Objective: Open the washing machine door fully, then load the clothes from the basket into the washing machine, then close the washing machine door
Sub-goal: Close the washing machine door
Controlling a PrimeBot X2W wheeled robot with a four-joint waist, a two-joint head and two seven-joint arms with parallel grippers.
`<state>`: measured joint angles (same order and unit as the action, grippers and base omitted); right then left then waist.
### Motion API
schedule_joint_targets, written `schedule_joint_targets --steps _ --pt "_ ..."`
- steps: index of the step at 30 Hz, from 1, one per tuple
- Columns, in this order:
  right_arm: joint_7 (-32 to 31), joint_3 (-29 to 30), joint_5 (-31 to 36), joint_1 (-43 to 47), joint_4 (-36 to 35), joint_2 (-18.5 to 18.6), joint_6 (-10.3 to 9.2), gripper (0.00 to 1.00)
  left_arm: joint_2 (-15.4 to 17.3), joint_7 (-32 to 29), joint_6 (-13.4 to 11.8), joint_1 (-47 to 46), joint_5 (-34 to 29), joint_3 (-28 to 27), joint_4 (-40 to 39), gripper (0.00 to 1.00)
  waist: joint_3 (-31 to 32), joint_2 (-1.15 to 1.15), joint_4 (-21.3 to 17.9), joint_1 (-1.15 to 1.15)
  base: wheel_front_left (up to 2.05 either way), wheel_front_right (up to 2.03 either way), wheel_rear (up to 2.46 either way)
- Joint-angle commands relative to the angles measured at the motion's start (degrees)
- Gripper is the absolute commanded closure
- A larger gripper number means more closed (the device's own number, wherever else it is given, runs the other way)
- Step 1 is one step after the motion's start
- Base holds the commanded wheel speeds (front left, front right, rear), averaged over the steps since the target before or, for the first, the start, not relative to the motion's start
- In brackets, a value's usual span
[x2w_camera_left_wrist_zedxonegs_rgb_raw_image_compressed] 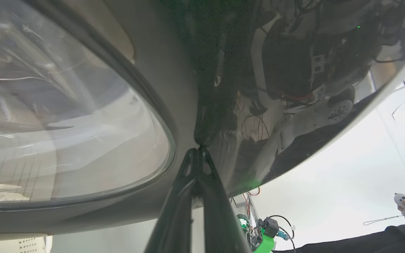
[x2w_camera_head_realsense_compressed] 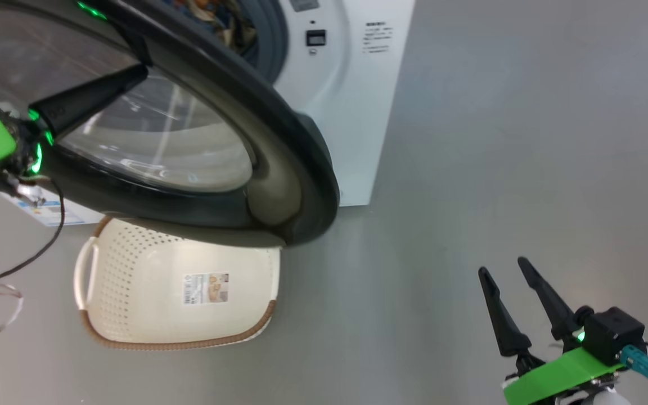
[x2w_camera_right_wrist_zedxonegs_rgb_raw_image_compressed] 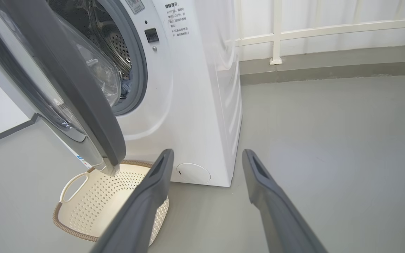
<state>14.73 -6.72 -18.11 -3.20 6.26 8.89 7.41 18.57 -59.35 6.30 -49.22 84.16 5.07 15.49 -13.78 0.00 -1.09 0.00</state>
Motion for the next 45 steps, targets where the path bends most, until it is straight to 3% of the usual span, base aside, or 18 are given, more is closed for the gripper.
schedule_joint_targets --steps 1,14,22,30,33,34,37,39,40,41,42,43,45 --pt "0.3 -1.3 0.5 -1.9 -1.5 0.1 0.08 0.0 2.3 0.7 0.5 -2.8 -0.6 -2.2 -0.9 1.0 -1.2 0.0 -1.7 0.0 0.0 0.0 0.0" --pt "0.3 -1.3 0.7 -2.9 -1.7 -0.9 0.08 0.0 2.3 9.5 1.1 -8.5 -5.1 -3.1 7.0 1.0 -2.6 0.0 -3.6 0.0 0.0 0.0 0.0" --pt "0.3 -0.7 0.8 -3.0 -1.6 -0.8 0.08 0.0 2.5 9.4 1.2 -6.9 -4.3 -0.8 5.3 1.0 -2.1 0.0 -2.6 0.0 0.0 0.0 0.0" --pt "0.3 -0.7 0.7 -2.4 -1.3 0.1 0.08 0.0 3.6 9.9 1.2 0.4 -2.2 0.4 0.8 1.0 -0.1 0.0 -0.2 0.0 0.0 0.0 0.0" --pt "0.3 -0.6 0.7 -1.9 -1.2 0.7 0.08 0.0 4.0 11.4 1.2 4.6 -2.0 0.6 -0.9 0.91 0.8 0.0 0.9 0.0 0.0 0.0 0.0" --pt "0.3 -0.6 0.7 -1.7 -1.2 0.9 0.08 0.0 4.3 12.0 1.2 6.0 -2.3 0.8 -1.5 0.78 1.0 0.0 1.2 0.0 0.0 0.0 0.0" --pt "0.3 -0.6 0.6 -1.2 -1.1 1.4 0.08 0.0 5.0 14.2 1.2 10.3 -2.9 1.5 -2.8 0.71 1.8 0.0 2.2 0.0 0.0 0.0 0.0" --pt "0.3 -0.4 0.6 -0.9 -1.2 1.7 0.08 0.0 5.5 15.4 1.2 13.3 -2.9 2.2 -3.7 0.51 2.2 0.0 2.8 0.0 0.0 0.0 0.0" --pt "0.3 -0.4 0.6 -0.9 -1.2 1.7 0.08 0.0 5.5 15.4 1.2 13.3 -2.9 2.2 -3.7 0.51 2.2 0.0 2.8 0.0 0.0 0.0 0.0" --pt "0.3 -0.4 0.5 -0.7 -1.2 1.8 0.08 0.0 5.8 16.3 1.2 14.8 -2.9 2.3 -4.0 0.23 2.4 0.0 3.0 0.0 0.0 0.0 0.0" --pt "0.3 -0.3 0.5 -0.5 -1.2 1.9 0.08 0.0 6.0 17.3 1.2 16.4 -2.8 2.3 -4.3 0.05 2.6 0.0 3.3 0.0 0.0 0.0 0.0" --pt "0.3 -0.3 0.5 -0.3 -1.2 2.0 0.08 0.0 6.0 18.2 1.2 17.9 -2.6 2.3 -4.6 0.0 2.8 0.0 3.5 0.0 0.0 0.0 0.0" --pt "0.3 0.0 0.4 0.1 -1.3 2.2 0.08 0.0 6.8 20.7 1.2 20.9 -3.5 2.8 -5.3 0.0 3.1 0.0 3.9 0.0 0.0 0.0 0.0"
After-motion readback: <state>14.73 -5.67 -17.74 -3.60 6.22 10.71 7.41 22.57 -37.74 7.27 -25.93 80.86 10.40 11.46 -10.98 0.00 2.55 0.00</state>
